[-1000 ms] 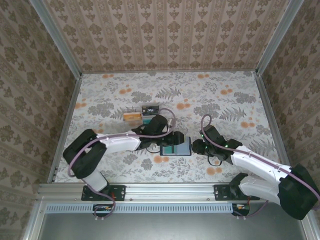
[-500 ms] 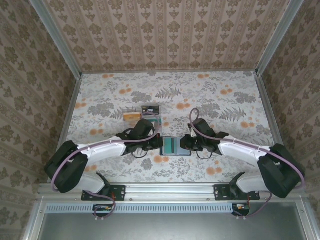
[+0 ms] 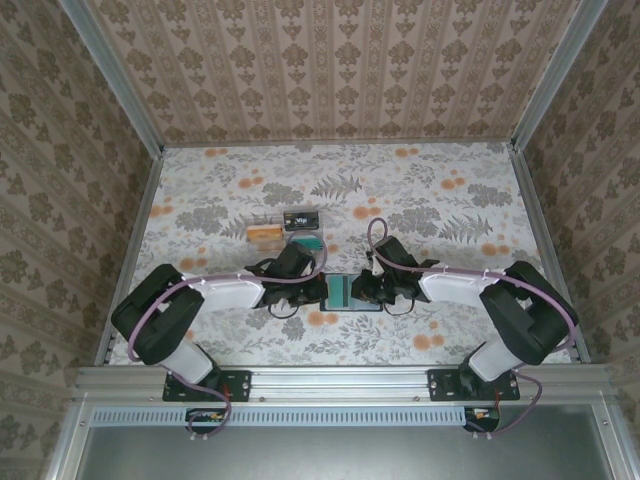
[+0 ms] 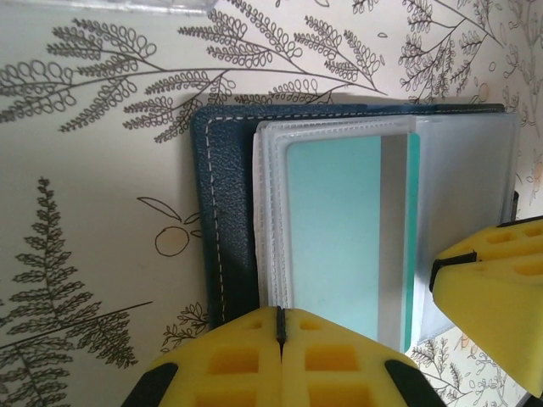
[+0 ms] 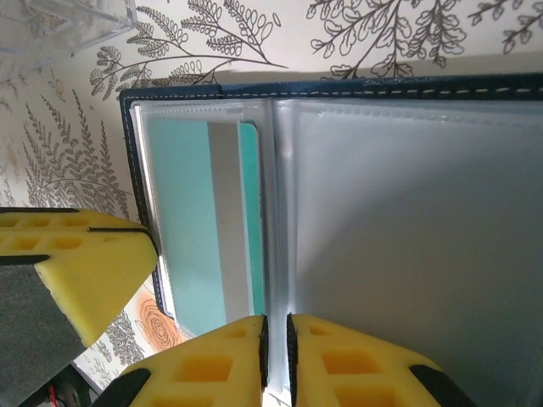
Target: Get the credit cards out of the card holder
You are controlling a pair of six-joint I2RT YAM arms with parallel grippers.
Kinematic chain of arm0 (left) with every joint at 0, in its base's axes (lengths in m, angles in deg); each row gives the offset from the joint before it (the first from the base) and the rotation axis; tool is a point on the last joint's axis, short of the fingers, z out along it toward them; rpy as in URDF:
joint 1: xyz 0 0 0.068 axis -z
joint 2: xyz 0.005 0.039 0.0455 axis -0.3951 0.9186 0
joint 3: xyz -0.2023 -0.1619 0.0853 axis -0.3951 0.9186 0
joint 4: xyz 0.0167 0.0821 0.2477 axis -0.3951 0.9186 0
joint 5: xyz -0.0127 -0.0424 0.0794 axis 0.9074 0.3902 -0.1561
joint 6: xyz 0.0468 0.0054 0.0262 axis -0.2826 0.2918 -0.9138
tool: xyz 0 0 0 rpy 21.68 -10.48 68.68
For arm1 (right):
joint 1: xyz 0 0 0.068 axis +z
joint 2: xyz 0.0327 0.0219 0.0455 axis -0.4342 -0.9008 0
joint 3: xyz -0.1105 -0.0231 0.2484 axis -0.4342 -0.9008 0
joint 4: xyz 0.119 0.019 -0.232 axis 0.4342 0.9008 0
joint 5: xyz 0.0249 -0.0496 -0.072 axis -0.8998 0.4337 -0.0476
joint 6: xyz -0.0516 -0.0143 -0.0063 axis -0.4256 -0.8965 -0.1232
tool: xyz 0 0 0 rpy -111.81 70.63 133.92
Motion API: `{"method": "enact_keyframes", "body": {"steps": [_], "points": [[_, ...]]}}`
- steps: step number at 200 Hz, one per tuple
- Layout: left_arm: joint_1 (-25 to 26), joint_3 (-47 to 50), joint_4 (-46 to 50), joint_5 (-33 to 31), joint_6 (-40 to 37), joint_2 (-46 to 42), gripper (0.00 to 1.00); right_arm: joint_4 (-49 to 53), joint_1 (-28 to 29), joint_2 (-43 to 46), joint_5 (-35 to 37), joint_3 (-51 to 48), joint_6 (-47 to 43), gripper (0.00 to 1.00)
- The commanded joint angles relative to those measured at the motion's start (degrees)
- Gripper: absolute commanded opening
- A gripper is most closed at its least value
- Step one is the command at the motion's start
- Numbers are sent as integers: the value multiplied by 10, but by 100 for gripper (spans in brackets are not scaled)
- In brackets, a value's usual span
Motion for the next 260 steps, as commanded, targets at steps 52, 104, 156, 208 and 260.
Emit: {"method": "enact_keyframes", "body": {"steps": [52,104,156,208,260], "points": [[0,3,-15,11,3,20,0,-23,-3,-32,-27,24,13,18],[4,3,-15,10,8,27,0,-29,-3,-44,-33,25,15,20],[5,-3,1,5,6,28,0,-30,-8,-35,-38,21,16,0],[0,-3,42,-12,-3,27,0,-18,-35,-1,-36,-8,7,0],[-4,-6,54,-13,-8,24,0,-11,-44,16,-45,-20,-2,0]]}}
